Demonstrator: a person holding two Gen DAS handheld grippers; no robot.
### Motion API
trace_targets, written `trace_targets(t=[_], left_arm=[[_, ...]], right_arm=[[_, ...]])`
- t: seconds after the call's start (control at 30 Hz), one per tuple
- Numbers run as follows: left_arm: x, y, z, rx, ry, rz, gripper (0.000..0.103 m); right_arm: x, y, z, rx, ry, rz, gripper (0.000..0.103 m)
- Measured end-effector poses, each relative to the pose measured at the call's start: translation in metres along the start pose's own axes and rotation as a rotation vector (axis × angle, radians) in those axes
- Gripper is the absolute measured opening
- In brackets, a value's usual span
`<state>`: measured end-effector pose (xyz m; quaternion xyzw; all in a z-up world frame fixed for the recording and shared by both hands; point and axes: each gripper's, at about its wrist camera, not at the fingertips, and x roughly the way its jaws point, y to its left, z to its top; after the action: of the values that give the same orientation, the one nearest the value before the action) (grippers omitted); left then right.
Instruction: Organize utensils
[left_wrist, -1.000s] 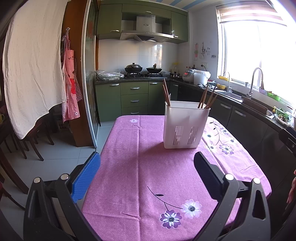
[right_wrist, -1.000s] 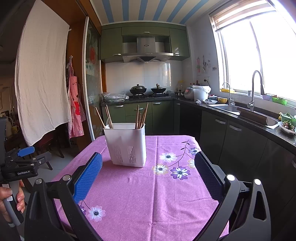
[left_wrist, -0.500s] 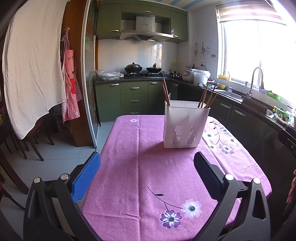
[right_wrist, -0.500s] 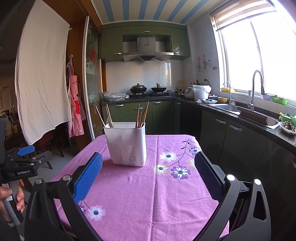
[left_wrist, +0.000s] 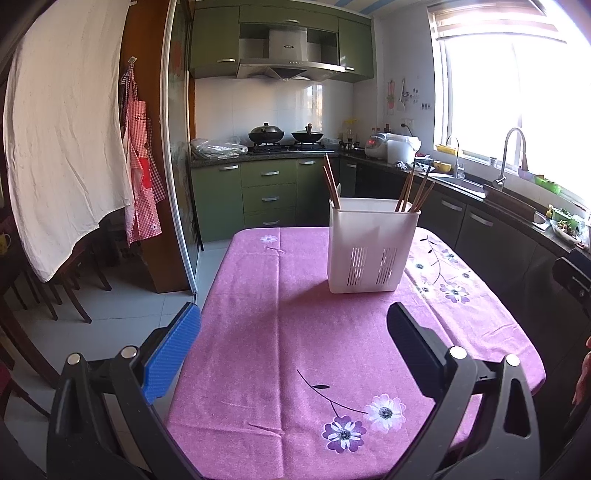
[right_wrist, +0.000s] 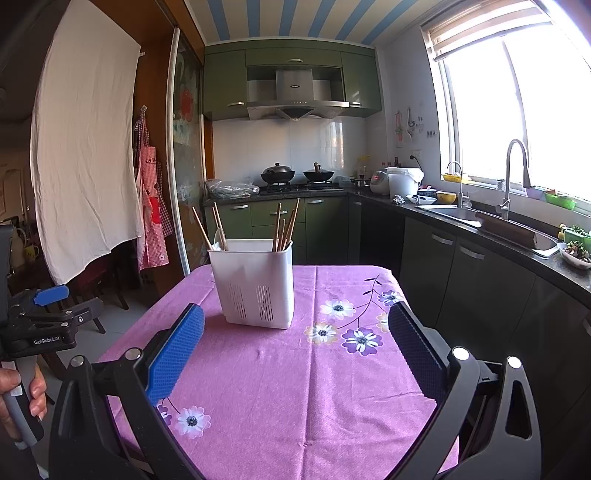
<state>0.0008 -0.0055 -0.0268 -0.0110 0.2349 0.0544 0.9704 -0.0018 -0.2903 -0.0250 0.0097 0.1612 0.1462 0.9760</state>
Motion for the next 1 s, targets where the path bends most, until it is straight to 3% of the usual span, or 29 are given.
trace_targets(t=[0.63, 1.0], left_arm=[[0.001, 0.002, 0.003, 0.004, 0.02, -0.002, 0.096], [0.005, -0.002, 0.001, 0.018, 0.024, -0.058, 0.096]], right_arm=[[0.005, 0.002, 0.001, -0.013, 0.02, 0.007, 0.098], [0.01, 0.002, 0.0, -0.018, 0.03, 0.01, 0.098]])
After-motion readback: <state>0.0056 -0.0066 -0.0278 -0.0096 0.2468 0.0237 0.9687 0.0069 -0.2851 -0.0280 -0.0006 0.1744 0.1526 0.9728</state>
